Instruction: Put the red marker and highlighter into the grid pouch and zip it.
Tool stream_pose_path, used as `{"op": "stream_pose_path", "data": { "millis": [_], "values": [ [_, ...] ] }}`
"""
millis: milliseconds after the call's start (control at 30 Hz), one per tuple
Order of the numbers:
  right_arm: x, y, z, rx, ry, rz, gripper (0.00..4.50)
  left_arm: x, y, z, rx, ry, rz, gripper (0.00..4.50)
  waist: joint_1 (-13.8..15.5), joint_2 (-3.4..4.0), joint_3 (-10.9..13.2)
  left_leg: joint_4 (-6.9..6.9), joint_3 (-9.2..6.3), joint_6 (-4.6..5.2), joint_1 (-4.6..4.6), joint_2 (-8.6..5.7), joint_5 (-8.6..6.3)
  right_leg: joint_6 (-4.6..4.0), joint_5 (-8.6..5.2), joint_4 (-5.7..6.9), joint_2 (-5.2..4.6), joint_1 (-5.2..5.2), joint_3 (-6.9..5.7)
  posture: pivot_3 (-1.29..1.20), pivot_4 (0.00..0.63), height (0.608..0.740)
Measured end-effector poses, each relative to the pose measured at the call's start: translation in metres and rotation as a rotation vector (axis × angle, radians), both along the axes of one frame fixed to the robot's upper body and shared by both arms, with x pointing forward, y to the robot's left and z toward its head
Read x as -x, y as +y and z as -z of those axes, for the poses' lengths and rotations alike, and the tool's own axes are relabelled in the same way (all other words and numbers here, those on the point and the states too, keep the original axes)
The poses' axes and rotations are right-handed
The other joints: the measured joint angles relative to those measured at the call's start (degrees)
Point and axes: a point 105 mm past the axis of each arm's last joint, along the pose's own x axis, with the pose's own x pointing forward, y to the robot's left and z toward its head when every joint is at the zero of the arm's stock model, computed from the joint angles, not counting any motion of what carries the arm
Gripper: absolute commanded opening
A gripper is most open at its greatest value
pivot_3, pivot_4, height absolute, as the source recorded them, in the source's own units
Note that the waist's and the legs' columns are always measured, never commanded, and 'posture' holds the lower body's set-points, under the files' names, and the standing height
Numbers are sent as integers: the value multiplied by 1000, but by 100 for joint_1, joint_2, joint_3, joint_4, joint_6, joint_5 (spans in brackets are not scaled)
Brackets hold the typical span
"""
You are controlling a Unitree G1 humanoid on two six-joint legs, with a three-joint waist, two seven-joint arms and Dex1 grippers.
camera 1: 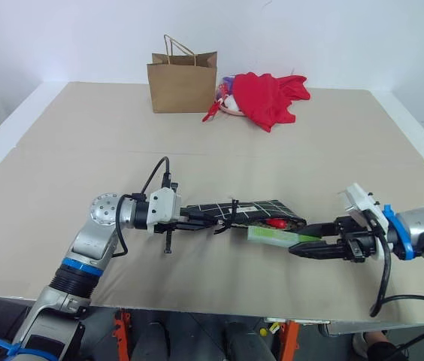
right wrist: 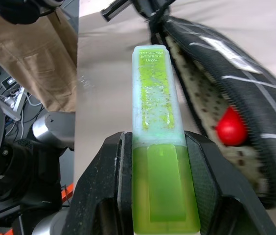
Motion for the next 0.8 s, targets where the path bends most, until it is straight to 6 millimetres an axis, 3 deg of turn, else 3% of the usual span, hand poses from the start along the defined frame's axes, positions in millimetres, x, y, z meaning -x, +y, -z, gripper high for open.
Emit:
{"op": "stream_pose_path", "data": {
  "millis": [367,700,767,800],
  "values": [
    [-3,-1,14,33,81,-6,1141,6,-4,6,-4,16,12,0,-1,0,1,1,0,0,1,0,0,0,1,0,0,-1,-1,0,150,740],
    [-23,7,3,21,91,40,1141,6,-5,3,8,3,1,0,3,0,1,-1,0,0,-1,0,0,0,0,0,0,-2,-1,0,150,740],
    [-23,9,6,28,103,37,2143,6,-6,3,9,3,2,0,3,0,1,-1,0,0,-1,0,0,0,0,0,0,-2,-2,0,150,740],
    [-22,12,9,27,113,23,2413,6,-6,3,9,3,3,0,3,0,1,-1,0,0,-1,0,0,0,0,0,0,-3,-2,0,150,740]
  ]
}}
